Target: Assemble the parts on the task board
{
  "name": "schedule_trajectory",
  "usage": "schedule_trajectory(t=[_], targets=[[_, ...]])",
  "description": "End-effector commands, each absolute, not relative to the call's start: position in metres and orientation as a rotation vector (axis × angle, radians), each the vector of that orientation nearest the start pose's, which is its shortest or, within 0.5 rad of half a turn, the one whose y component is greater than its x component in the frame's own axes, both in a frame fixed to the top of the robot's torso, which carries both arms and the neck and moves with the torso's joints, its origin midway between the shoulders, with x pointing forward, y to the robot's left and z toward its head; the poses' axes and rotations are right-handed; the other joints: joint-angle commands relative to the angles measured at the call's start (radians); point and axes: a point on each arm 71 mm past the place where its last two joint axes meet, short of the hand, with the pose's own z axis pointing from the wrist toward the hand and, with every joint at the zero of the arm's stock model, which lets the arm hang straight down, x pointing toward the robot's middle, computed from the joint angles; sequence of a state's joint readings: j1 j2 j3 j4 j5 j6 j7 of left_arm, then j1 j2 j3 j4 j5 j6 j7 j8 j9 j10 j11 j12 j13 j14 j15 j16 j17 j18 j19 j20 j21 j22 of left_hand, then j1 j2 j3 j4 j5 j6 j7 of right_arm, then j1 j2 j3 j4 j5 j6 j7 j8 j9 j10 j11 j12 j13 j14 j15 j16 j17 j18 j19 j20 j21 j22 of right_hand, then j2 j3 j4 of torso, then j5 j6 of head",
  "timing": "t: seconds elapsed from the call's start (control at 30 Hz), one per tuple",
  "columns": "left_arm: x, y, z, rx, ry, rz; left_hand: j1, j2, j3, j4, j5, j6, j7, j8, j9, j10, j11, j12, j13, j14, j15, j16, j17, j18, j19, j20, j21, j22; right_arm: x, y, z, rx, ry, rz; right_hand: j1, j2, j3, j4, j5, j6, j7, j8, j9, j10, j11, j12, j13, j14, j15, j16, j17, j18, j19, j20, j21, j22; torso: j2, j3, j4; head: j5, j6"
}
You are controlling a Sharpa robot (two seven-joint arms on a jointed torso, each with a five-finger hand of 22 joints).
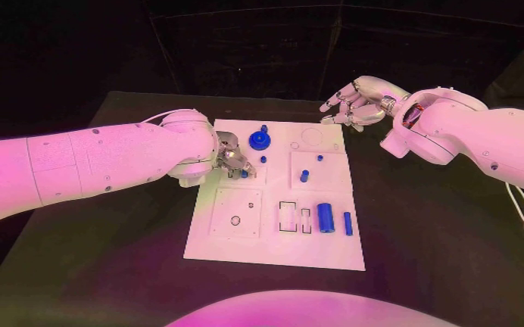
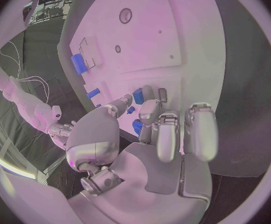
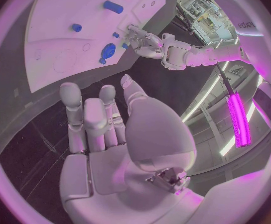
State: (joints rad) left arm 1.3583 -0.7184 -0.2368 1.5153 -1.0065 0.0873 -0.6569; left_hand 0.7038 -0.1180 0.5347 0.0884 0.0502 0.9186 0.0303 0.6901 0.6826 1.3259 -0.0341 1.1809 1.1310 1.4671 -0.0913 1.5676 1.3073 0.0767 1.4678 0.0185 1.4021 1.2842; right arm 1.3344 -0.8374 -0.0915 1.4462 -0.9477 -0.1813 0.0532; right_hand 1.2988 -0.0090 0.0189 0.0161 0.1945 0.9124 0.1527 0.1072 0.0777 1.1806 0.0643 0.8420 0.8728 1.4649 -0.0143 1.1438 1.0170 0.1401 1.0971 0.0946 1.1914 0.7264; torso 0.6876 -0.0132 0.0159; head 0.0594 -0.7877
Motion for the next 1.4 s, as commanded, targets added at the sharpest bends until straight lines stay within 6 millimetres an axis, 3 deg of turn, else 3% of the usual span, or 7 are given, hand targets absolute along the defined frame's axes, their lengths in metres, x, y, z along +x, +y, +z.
schedule_trajectory(t=[0.03, 0.13, 0.3, 0.7, 0.9, 1.13, 1.4], targets=[[0.475, 0.18, -0.221, -0.146, 2.372, -0.242, -0.007, -0.021, -0.043, 0.01, -0.003, 0.004, -0.003, 0.002, 0.0, 0.002, -0.006, 0.0, -0.004, 0.104, -0.007, 0.003, 0.263, -0.019, 0.001, -0.007, -0.003, -0.001, 0.513, -0.215, -0.147, 0.159, 1.772, 0.952, 0.002, 0.006, -0.005, -0.001, 0.006, 0.001, 0.0, 0.005, 0.0, -0.006, -0.002, -0.004, -0.001, -0.008, 0.0, -0.007, -0.001, 0.012, -0.007, 0.003, -0.005, -0.001, -0.001, -0.0007, 0.0, -0.002, 0.001], [0.476, 0.185, -0.214, -0.152, 2.361, -0.239, -0.005, -0.04, -0.109, 0.023, -0.003, 0.004, -0.004, 0.001, 0.001, 0.001, -0.007, -0.001, -0.005, 0.104, -0.007, 0.003, 0.263, -0.019, 0.001, -0.008, -0.003, 0.0, 0.513, -0.215, -0.147, 0.159, 1.771, 0.952, 0.002, 0.006, -0.005, -0.001, 0.006, 0.001, 0.0, 0.005, 0.0, -0.006, -0.002, -0.004, -0.001, -0.009, 0.0, -0.008, -0.002, 0.012, -0.008, 0.003, -0.006, -0.002, 0.0, 0.0005, -0.0012, 0.001, 0.002], [0.478, 0.192, -0.201, -0.142, 2.35, -0.239, 0.051, -0.02, -0.215, 0.048, 0.0, 0.0, -0.005, 0.001, 0.001, -0.004, -0.005, -0.006, -0.012, 0.104, -0.01, 0.003, 0.263, -0.019, 0.001, -0.007, -0.007, -0.002, 0.513, -0.215, -0.147, 0.16, 1.771, 0.951, 0.002, 0.006, -0.006, -0.001, 0.006, 0.001, 0.0, 0.005, 0.0, -0.006, -0.002, -0.004, -0.002, -0.009, 0.0, -0.009, -0.003, 0.013, -0.009, 0.003, -0.007, -0.004, 0.001, -0.0006, -0.0002, -0.002, 0.006], [0.491, 0.212, -0.167, -0.156, 2.387, -0.237, 0.114, 0.004, -0.345, 0.093, -0.004, -0.03, 0.009, -0.021, -0.008, -0.045, 0.004, -0.054, -0.063, 0.104, 0.001, 0.003, 0.263, -0.011, -0.014, -0.002, -0.034, -0.038, 0.516, -0.215, -0.147, 0.159, 1.771, 0.949, 0.002, 0.006, -0.006, -0.001, 0.006, 0.001, 0.0, 0.005, 0.0, -0.006, -0.002, -0.004, -0.002, -0.009, 0.0, -0.009, -0.003, 0.013, -0.009, 0.003, -0.007, -0.004, 0.0, 0.0006, -0.0004, 0.007, 0.012], [0.516, 0.227, -0.158, -0.136, 2.377, -0.114, 0.192, 0.057, -0.364, 0.09, -0.002, -0.053, 0.023, -0.056, -0.033, -0.068, 0.017, -0.078, -0.089, 0.104, 0.011, 0.003, 0.263, -0.006, -0.027, 0.006, -0.056, -0.068, 0.516, -0.215, -0.147, 0.159, 1.773, 0.949, 0.002, 0.007, -0.007, 0.0, 0.006, 0.0, 0.0, 0.005, 0.0, -0.006, -0.002, -0.004, -0.001, -0.009, 0.001, -0.009, -0.002, 0.013, -0.009, 0.003, -0.008, -0.004, 0.001, 0.0009, -0.0016, 0.009, 0.016], [0.537, 0.228, -0.157, -0.111, 2.329, -0.037, 0.227, 0.078, -0.402, 0.097, -0.002, -0.054, 0.033, -0.081, -0.06, -0.081, 0.025, -0.087, -0.103, 0.104, 0.019, 0.003, 0.263, -0.003, -0.031, 0.015, -0.065, -0.077, 0.516, -0.214, -0.148, 0.159, 1.772, 0.949, 0.001, 0.007, -0.007, 0.0, 0.006, 0.0, 0.0, 0.005, 0.0, -0.005, -0.002, -0.003, -0.001, -0.009, 0.001, -0.009, -0.001, 0.013, -0.009, 0.003, -0.008, -0.004, 0.002, 0.0, -0.002, 0.011, 0.018], [0.548, 0.215, -0.174, -0.123, 2.302, -0.061, 0.236, 0.089, -0.432, 0.11, -0.002, -0.047, 0.034, -0.089, -0.072, -0.079, 0.027, -0.082, -0.1, 0.104, 0.02, 0.003, 0.263, -0.004, -0.028, 0.018, -0.061, -0.069, 0.517, -0.212, -0.147, 0.159, 1.761, 0.95, 0.001, 0.008, -0.007, 0.001, 0.006, 0.0, 0.0, 0.005, 0.0, -0.007, -0.002, -0.007, -0.004, -0.009, 0.001, -0.012, -0.005, 0.013, -0.011, 0.003, -0.011, -0.009, 0.004, 0.0004, -0.0053, 0.015, 0.019]])
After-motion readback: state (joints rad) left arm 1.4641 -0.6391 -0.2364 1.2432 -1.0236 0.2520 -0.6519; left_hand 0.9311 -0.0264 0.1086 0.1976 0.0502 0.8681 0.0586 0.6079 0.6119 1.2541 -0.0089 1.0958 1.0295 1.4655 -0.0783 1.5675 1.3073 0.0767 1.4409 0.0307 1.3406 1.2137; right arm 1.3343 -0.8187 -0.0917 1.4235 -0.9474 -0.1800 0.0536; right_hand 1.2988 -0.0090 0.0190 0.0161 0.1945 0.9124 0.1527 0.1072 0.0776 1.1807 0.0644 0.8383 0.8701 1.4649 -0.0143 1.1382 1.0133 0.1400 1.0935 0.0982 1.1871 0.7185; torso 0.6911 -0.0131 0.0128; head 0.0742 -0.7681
